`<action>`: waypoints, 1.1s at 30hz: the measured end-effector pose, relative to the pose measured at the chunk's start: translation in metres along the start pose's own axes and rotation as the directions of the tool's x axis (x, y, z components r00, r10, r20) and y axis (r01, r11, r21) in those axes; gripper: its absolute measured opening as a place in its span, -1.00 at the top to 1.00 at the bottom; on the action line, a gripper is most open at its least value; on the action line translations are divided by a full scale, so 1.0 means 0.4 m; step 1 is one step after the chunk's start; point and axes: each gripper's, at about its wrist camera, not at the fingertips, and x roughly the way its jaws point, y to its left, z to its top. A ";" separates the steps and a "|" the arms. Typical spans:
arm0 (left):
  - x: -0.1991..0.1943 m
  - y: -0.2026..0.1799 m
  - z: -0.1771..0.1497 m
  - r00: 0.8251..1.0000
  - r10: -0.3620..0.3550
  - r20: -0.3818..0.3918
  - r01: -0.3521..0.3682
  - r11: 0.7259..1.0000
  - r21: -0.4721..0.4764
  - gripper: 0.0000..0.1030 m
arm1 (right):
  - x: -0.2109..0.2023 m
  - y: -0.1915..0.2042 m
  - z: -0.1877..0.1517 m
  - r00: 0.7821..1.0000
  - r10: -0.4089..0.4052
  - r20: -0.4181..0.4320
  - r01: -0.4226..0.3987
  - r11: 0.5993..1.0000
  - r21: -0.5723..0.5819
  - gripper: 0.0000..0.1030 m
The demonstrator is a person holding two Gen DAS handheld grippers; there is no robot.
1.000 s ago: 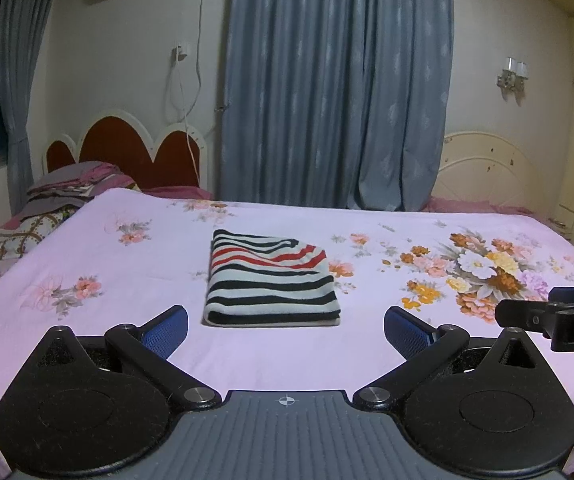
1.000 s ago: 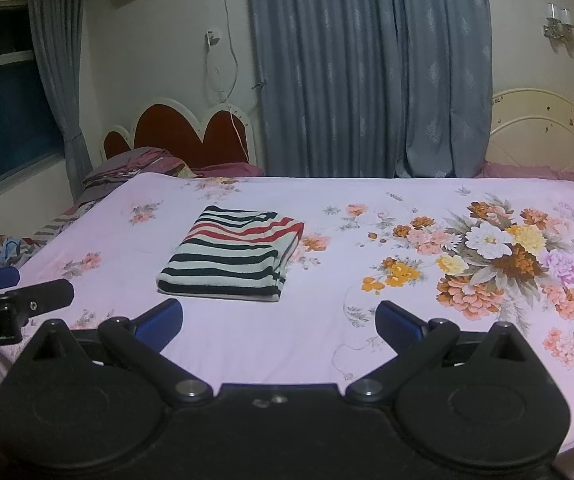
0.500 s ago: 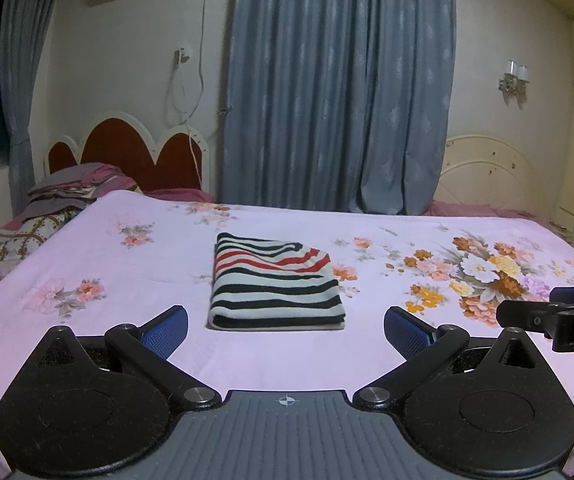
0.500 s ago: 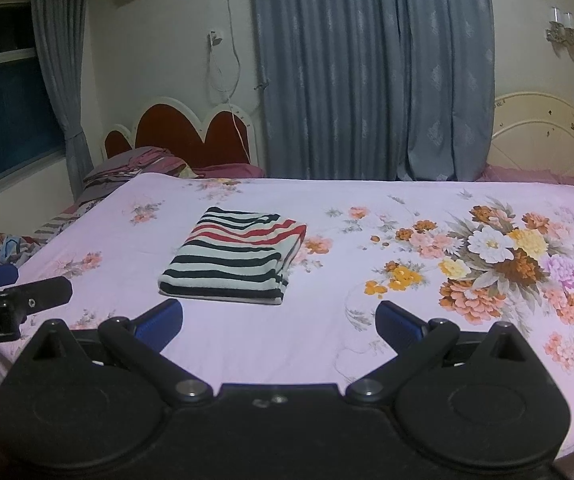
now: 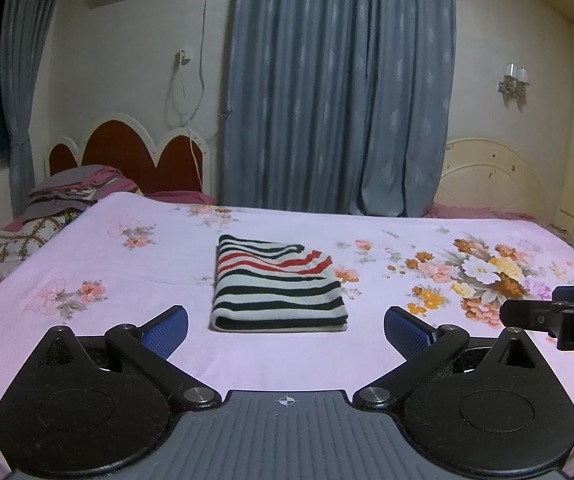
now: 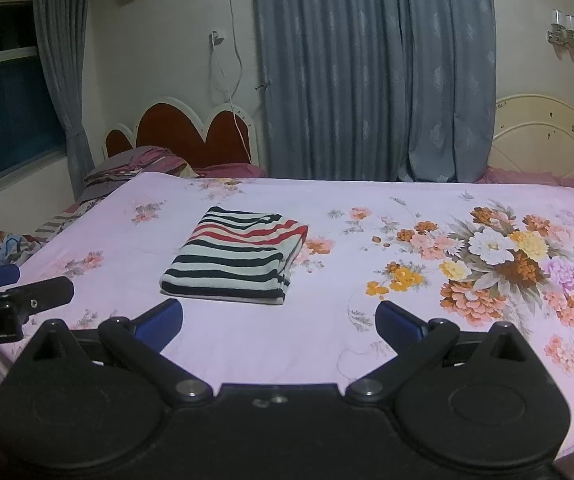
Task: Fold small clothes
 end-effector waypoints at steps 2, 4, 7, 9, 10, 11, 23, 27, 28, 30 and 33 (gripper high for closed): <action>0.001 0.001 0.001 1.000 0.000 0.001 0.000 1.000 -0.002 -1.00 | 0.000 0.000 0.000 1.000 0.001 0.002 -0.001 1.000 0.000 -0.99; 0.000 0.001 0.001 1.000 0.001 0.002 -0.001 1.000 0.001 -1.00 | 0.000 0.001 -0.001 1.000 0.001 0.002 -0.001 1.000 0.002 -0.99; -0.002 -0.002 0.002 1.000 0.000 0.006 0.000 1.000 0.002 -1.00 | 0.000 -0.002 -0.001 1.000 0.003 0.005 -0.003 1.000 0.000 -0.99; 0.000 -0.003 0.003 1.000 0.000 0.007 0.000 1.000 0.004 -1.00 | 0.000 -0.003 -0.001 1.000 0.003 0.005 -0.003 1.000 0.000 -0.99; 0.000 -0.003 0.003 1.000 0.000 0.007 0.000 1.000 0.005 -1.00 | 0.000 -0.003 -0.001 1.000 0.003 0.006 -0.003 1.000 0.000 -0.99; -0.002 -0.005 0.002 1.000 0.002 0.008 -0.002 1.000 0.005 -1.00 | 0.001 -0.003 -0.001 1.000 0.002 0.006 -0.002 1.000 0.000 -0.99; -0.001 -0.005 0.008 1.000 0.002 0.021 -0.002 1.000 0.008 -1.00 | 0.003 -0.007 0.006 1.000 0.005 0.008 -0.005 1.000 -0.003 -0.99; 0.000 -0.007 0.010 1.000 0.003 0.024 -0.003 1.000 0.011 -1.00 | 0.005 -0.010 0.012 1.000 0.006 0.010 -0.006 1.000 -0.002 -0.99; 0.002 -0.006 0.010 1.000 0.001 0.026 -0.002 1.000 0.012 -1.00 | 0.004 -0.008 0.011 1.000 0.005 0.010 -0.005 1.000 -0.003 -0.99; 0.004 -0.005 0.011 1.000 -0.004 0.028 0.004 1.000 0.011 -1.00 | 0.005 -0.009 0.012 1.000 0.006 0.009 -0.006 1.000 -0.003 -0.99; 0.005 -0.006 0.010 1.000 -0.005 0.028 0.005 1.000 0.010 -1.00 | 0.005 -0.008 0.011 1.000 0.006 0.009 -0.006 1.000 -0.004 -0.99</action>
